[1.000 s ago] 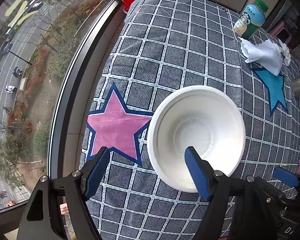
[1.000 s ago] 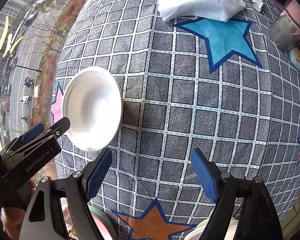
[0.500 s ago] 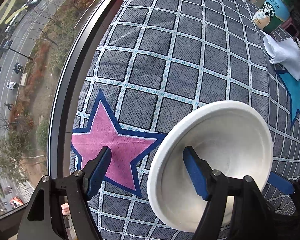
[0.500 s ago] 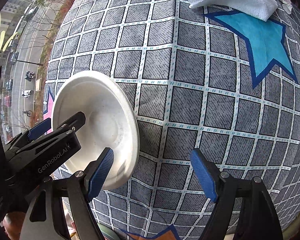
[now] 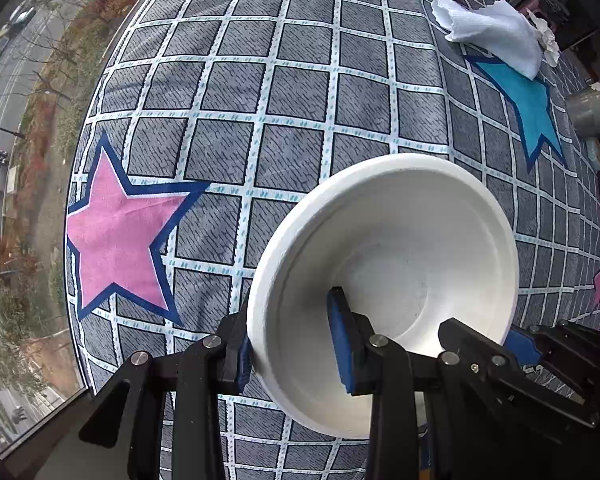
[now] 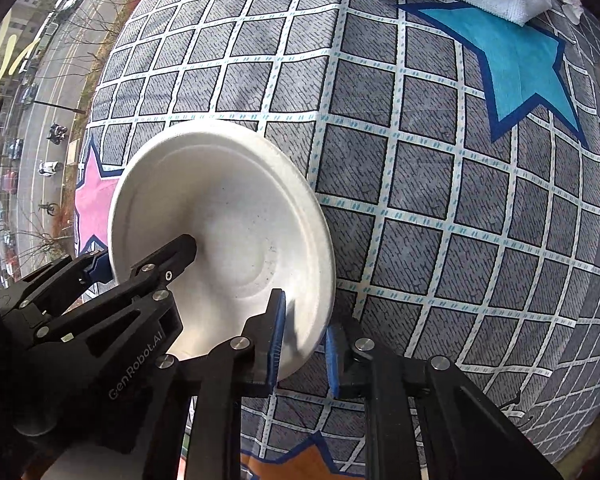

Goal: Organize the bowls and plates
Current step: 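Carry the white bowl over the other white bowl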

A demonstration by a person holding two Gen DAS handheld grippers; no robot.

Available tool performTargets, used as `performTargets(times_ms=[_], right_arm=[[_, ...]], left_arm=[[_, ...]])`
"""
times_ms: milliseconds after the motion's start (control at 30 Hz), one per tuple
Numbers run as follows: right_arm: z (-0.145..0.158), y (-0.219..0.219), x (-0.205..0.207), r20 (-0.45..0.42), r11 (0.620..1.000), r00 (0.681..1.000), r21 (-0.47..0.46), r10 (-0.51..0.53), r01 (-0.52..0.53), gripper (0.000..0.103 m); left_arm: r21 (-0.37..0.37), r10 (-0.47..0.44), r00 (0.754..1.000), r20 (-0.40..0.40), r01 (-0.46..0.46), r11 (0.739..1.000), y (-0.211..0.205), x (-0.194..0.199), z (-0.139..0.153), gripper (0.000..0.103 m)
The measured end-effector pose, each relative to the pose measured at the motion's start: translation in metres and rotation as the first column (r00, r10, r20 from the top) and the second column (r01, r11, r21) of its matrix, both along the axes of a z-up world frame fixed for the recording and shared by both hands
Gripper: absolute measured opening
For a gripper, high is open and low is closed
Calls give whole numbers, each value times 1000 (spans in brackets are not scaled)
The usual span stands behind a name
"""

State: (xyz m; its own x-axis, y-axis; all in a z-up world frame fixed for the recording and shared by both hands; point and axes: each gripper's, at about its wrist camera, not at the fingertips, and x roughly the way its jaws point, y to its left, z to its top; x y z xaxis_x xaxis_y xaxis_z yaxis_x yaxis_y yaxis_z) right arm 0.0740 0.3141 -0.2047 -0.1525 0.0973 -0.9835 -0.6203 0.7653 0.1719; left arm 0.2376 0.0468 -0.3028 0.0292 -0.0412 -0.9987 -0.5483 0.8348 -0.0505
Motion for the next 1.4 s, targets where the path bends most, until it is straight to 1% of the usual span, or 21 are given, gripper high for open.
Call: performTargets(times_ms=[200,400,600,633,733,767,800,833,867,933,1033,1133,1233,1300,1400], right_arm=[[-3,-37,-21,-21,999,1000,-42,21,-21,20],[-10,-72,-43,-68,998,998,-67,-14,10,20],[-13,-91,-62,-96,996,995,-87,-3,-6,20],[-14,-91,-65,-97,996,995,-89,2,-10,20],[-15,-94,-72,-95,996,995,-93,1,-10,20],[-15,-95,-80,-97,996,995,-91,-1,-8,20],[-16,-97,-85,-99,996,995,-89,-2,-6,20],[-15,-96,-86,-101,996,995,-85,-3,-6,20],[-13,-104,-97,-99,997,995,-81,-2,-6,20],[-10,-104,-107,-90,997,996,-75,4,-11,20],[0,-115,-115,-76,998,997,-64,7,-12,20],[11,-119,-121,-61,999,998,-52,7,-10,20],[26,-113,-119,-49,999,999,-40,-2,0,20],[34,-118,-116,-38,999,999,-32,-8,7,20],[47,-126,-112,-26,1000,999,-19,-21,20,20]], left_arm=[[-33,-31,999,-18,30,999,-48,-23,-6,37],[-48,-33,999,-33,31,998,-83,-47,-10,37],[-68,-13,999,-51,10,998,-104,-68,-16,37],[-71,-15,998,-53,11,997,-99,-71,-15,37],[-69,-27,998,-60,23,997,-106,-79,-12,37],[-64,-29,998,-59,25,998,-115,-91,-11,37],[-60,-30,998,-58,26,998,-116,-92,-10,37],[-57,-28,998,-54,25,998,-118,-112,-4,37],[-55,-25,998,-51,22,998,-118,-117,1,37],[-50,-20,999,-44,18,999,-122,-128,19,37],[-40,-16,999,-29,15,999,-124,-135,36,37],[-30,-16,1000,-12,15,999,-117,-140,54,38],[-22,-20,1000,5,21,1000,-114,-139,69,38],[-15,-29,999,18,30,999,-117,-131,78,39],[-5,-50,998,34,50,999,-127,-130,94,40]])
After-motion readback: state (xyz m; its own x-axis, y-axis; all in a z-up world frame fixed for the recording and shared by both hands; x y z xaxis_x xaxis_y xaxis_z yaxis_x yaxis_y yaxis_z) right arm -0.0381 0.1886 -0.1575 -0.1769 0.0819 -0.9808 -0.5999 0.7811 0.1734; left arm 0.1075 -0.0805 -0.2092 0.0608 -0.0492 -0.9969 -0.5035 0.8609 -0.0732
